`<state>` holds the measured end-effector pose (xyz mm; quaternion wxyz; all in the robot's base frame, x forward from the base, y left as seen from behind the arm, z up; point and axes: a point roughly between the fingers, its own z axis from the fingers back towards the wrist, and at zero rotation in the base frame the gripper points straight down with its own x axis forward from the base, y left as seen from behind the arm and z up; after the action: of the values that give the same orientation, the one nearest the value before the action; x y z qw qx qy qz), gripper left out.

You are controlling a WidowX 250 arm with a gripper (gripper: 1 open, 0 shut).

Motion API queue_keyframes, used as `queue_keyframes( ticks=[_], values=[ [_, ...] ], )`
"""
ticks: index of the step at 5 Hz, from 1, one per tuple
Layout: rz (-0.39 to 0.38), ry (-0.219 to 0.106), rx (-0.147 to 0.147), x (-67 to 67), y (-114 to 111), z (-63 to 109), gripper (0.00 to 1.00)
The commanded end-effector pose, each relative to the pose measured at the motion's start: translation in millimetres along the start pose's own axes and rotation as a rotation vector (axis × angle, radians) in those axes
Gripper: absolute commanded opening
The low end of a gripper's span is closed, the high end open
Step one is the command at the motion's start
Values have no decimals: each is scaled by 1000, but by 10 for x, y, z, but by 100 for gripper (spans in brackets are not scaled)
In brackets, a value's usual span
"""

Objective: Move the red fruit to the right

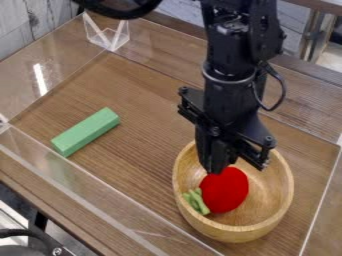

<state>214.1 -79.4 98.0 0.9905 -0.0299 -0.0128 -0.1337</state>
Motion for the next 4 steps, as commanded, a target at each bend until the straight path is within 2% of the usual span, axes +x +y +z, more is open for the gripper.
queue_keyframes(
  ticks=[1,2,3,4],
  values=[
    [-33,-50,3,61,-41,121,100],
    [-37,-51,9,55,-59,151,0],
    [-42,-55,13,51,-72,183,0],
    [-35,-77,18,70,-64,310,0]
  ],
)
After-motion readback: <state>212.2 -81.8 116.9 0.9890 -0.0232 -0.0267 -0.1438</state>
